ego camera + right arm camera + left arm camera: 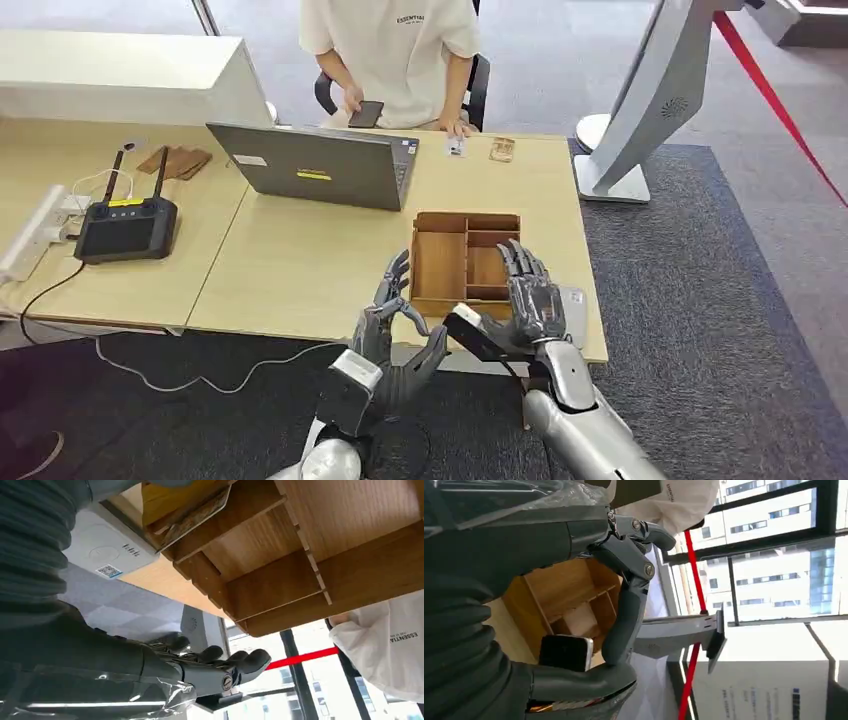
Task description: Pass the card to the sensor for recognition and then transmit it.
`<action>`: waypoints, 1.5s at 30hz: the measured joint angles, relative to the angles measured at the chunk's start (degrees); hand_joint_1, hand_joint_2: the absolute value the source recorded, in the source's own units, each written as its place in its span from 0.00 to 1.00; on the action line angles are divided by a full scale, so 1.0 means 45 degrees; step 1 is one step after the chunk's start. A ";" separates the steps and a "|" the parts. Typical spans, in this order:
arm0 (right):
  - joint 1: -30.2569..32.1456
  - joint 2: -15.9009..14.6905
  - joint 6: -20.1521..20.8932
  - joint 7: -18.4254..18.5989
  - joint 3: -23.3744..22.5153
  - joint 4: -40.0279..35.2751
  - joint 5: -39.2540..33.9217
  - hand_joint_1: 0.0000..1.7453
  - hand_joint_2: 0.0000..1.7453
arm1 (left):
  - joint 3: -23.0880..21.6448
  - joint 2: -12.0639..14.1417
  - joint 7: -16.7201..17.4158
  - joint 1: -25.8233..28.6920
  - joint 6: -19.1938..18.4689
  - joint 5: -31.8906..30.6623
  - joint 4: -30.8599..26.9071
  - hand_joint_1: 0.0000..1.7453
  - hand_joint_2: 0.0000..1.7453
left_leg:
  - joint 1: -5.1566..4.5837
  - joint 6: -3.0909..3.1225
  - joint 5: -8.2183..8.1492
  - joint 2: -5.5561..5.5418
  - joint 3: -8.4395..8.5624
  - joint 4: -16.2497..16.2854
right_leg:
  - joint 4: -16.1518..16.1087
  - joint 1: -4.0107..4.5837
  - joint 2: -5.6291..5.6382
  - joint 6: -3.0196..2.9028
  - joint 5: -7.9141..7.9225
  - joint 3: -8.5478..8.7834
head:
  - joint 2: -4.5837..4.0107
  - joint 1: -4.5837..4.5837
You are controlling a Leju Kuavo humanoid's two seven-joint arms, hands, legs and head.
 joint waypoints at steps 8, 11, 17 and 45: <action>0.0013 -0.0049 -0.0850 0.0093 0.0087 0.0014 0.1404 0.00 1.00 | 0.0005 0.0034 0.0107 0.0190 0.0039 -0.0248 -0.0010 0.00 1.00 | 0.0000 0.0000 0.0000 0.0001 0.0002 0.0001 | 0.0000 0.0000 0.0000 0.0000 0.0000 0.0000 | 0.0000 0.0005; 0.0110 -0.0141 -0.1146 0.0286 0.0136 -0.0179 0.2034 0.00 1.00 | 0.0005 0.0058 0.0107 0.0227 0.0044 -0.0262 -0.0010 0.00 1.00 | 0.0000 0.0000 0.0000 0.0001 0.0002 0.0001 | 0.0000 0.0000 0.0000 0.0000 0.0000 0.0000 | 0.0000 0.0005; 0.0401 -0.0369 -0.1165 0.0355 0.0170 -0.0729 0.2520 0.00 1.00 | 0.0010 0.0078 0.0107 0.0279 0.0049 -0.0282 -0.0010 0.00 1.00 | 0.0000 0.0000 0.0000 0.0000 0.0002 0.0001 | -0.0001 0.0000 0.0000 0.0000 0.0000 0.0000 | 0.0000 0.0000; 0.0628 -0.0675 0.0064 0.0155 0.0296 -0.1287 0.2554 0.00 1.00 | 0.0039 0.0107 0.0175 0.0251 0.0049 -0.0009 -0.0049 0.00 1.00 | 0.0000 0.0000 0.0000 -0.0001 0.0000 0.0000 | -0.0001 0.0000 0.0000 0.0000 0.0000 0.0001 | 0.0000 0.0005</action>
